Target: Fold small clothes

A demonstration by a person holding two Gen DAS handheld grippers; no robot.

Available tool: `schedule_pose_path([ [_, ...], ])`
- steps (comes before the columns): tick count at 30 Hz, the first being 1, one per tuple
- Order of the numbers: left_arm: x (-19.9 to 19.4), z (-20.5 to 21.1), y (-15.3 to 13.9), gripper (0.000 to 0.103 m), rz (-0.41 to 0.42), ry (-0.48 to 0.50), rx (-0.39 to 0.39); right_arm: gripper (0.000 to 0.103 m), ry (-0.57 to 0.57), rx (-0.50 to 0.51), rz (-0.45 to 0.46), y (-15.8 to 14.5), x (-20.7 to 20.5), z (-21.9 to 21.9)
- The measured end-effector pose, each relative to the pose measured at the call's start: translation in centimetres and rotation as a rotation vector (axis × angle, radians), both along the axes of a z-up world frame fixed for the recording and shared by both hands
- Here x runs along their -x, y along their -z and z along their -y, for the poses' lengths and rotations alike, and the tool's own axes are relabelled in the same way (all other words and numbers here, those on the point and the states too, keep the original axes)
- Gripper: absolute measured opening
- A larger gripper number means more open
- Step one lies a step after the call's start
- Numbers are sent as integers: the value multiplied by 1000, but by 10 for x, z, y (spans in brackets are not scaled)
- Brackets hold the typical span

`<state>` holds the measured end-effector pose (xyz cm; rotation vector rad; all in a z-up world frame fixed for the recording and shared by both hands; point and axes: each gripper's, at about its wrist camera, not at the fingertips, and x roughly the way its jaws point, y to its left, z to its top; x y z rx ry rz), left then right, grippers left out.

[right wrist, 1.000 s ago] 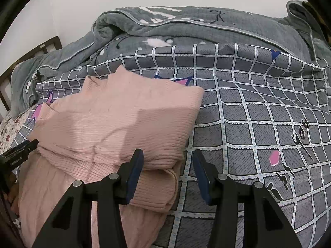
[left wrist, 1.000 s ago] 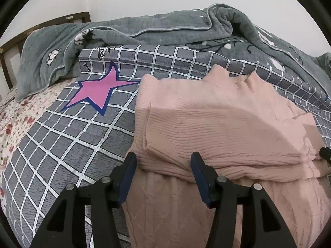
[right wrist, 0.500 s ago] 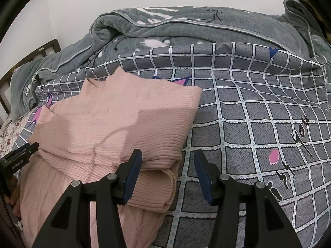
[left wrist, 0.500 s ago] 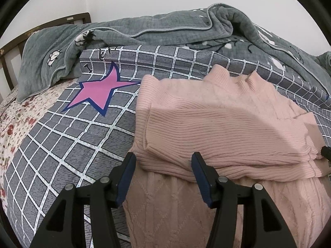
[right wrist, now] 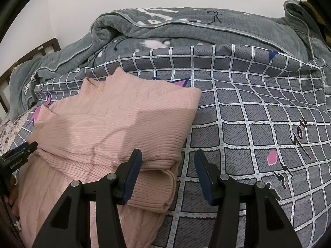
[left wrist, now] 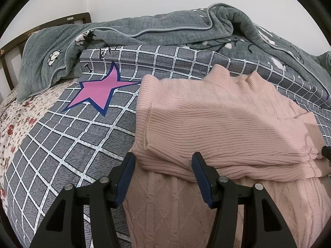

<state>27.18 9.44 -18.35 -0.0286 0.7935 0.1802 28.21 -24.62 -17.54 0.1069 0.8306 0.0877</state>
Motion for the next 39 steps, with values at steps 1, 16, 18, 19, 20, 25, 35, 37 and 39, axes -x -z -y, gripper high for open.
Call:
schedule_pose_path([
  [1, 0, 0, 0, 55, 0, 0, -1, 52, 0, 0, 0, 0, 0, 0],
  [16, 1, -1, -1, 57, 0, -2, -7, 52, -8, 18, 8, -2, 2, -2],
  [18, 1, -1, -1, 57, 0, -2, -7, 52, -10, 19, 10, -2, 2, -3],
  [19, 1, -1, -1, 57, 0, -2, -7, 52, -10, 19, 10, -2, 2, -3],
  [20, 1, -1, -1, 57, 0, -2, -7, 52, -11, 20, 10, -2, 2, -3],
  [25, 1, -1, -1, 57, 0, -3, -4, 52, -17, 26, 12, -2, 3, -4],
  [35, 1, -1, -1, 57, 0, -4, -5, 52, -25, 42, 23, -4, 5, -6],
  [37, 2, 0, -1, 57, 2, -5, -14, 52, -12, 45, 31, -6, 6, -5],
  [39, 1, 1, -2, 57, 4, -6, -17, 52, -11, 49, 39, -6, 8, -5],
])
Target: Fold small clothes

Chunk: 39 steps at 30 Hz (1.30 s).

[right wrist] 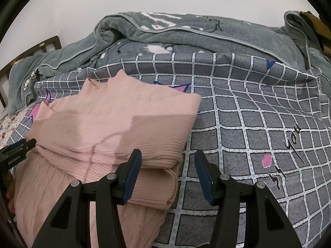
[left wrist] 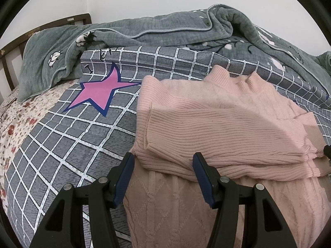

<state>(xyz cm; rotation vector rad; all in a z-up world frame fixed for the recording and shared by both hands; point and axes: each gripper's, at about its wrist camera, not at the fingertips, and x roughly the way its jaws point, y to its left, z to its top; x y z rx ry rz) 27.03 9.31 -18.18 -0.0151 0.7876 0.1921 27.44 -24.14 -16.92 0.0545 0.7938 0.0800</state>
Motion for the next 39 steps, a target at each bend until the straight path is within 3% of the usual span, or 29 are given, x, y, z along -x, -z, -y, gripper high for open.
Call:
schedule_pose_path([
  [8, 0, -3, -2, 56, 6, 10, 38, 52, 24, 33, 70, -11, 11, -3],
  [13, 0, -3, -3, 54, 2, 23, 45, 61, 38, 37, 160, -26, 25, -2],
  [19, 0, 3, -5, 53, 6, 54, 22, 61, 14, -17, 68, -37, 36, 1],
  [22, 6, 10, -9, 55, 22, 87, 11, 61, 7, -9, 53, -41, 60, -2],
  [25, 13, 19, -12, 65, 31, 129, -3, 61, 4, -19, 36, -42, 93, -3],
  [28, 27, 26, -16, 65, 33, 162, -22, 61, -8, -24, 0, -39, 122, -8],
  [32, 55, 25, -21, 73, 48, 202, -4, 61, -36, -33, -34, -36, 161, -18],
  [35, 79, 20, -19, 73, 24, 188, -53, 61, -60, -66, -51, -28, 191, -28],
  [39, 127, -8, -21, 73, 0, 178, 34, 61, -108, -56, -59, -18, 219, -46],
])
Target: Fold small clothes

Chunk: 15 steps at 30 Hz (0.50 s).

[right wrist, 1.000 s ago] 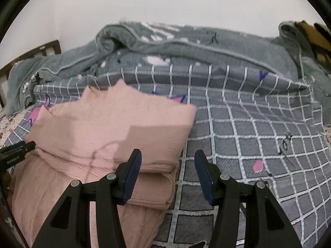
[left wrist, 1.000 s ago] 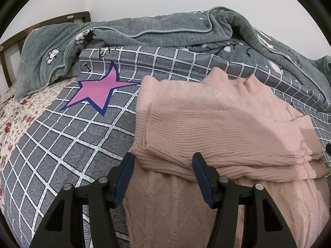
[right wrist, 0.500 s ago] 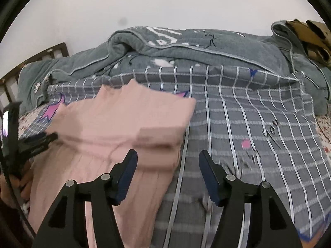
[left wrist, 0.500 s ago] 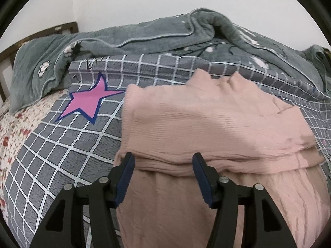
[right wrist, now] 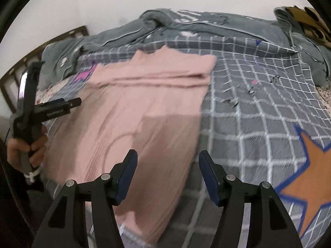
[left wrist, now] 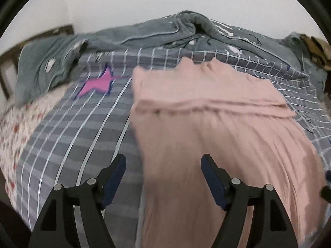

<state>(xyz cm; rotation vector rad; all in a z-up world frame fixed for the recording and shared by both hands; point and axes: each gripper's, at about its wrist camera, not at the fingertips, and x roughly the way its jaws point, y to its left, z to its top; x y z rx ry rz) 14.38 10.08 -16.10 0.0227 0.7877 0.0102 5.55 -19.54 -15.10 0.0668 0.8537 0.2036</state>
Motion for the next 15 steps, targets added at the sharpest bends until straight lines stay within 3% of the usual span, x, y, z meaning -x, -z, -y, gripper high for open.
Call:
schedule_pose_path([
  [6, 63, -25, 8, 73, -72, 35, 148, 61, -5, 23, -24, 17, 28, -15],
  [15, 97, -21, 39, 70, -132, 61, 179, 61, 20, 64, -23, 33, 43, -14],
])
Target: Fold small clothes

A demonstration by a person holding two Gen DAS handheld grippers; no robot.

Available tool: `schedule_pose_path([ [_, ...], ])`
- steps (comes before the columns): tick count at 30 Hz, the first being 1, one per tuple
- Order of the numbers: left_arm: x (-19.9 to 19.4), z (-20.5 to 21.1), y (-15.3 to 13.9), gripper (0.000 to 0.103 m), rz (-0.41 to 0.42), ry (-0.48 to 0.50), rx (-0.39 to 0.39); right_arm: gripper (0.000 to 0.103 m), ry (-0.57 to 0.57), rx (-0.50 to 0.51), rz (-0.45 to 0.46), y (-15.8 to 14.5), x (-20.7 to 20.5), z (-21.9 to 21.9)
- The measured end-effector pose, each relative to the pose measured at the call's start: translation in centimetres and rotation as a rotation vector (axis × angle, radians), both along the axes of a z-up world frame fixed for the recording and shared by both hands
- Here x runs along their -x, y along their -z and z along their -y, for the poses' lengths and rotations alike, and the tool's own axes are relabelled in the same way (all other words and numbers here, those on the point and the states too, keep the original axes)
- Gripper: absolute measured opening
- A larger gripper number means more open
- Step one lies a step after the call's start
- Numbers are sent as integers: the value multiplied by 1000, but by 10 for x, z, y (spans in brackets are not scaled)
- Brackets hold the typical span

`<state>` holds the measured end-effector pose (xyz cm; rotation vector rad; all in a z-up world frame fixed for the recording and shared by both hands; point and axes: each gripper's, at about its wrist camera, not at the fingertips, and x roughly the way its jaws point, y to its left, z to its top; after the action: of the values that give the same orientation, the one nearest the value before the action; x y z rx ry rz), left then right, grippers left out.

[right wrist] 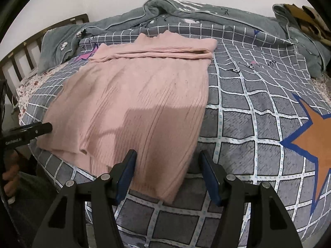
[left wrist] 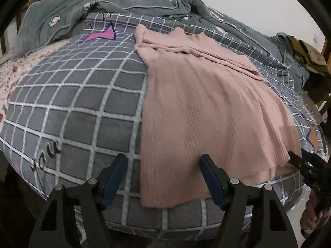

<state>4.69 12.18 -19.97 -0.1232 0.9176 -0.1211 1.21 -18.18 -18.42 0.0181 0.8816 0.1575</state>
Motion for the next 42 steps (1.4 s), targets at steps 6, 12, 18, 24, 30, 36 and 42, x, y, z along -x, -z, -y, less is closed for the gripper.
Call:
schedule_pose_path([
  [6, -1, 1, 7, 55, 2, -10, 28, 51, -8, -11, 13, 4, 4, 6],
  [12, 0, -8, 4, 9, -15, 5, 74, 10, -37, -75, 0, 5, 4, 12],
  [18, 6, -23, -13, 9, 0, -4, 171, 9, -20, -138, 46, -15, 11, 21],
  [24, 12, -30, -36, 9, 36, 2, 223, 8, -18, -197, 74, -34, 14, 28],
  [30, 12, -33, -63, 8, 73, 4, 274, 8, -11, -252, 104, -58, 14, 36],
  [36, -2, -30, -87, 7, 107, -5, 268, 8, -9, -280, 127, -78, 3, 37],
  [42, -25, -25, -108, 7, 140, 1, 272, 8, -27, -276, 152, -102, -21, 35],
])
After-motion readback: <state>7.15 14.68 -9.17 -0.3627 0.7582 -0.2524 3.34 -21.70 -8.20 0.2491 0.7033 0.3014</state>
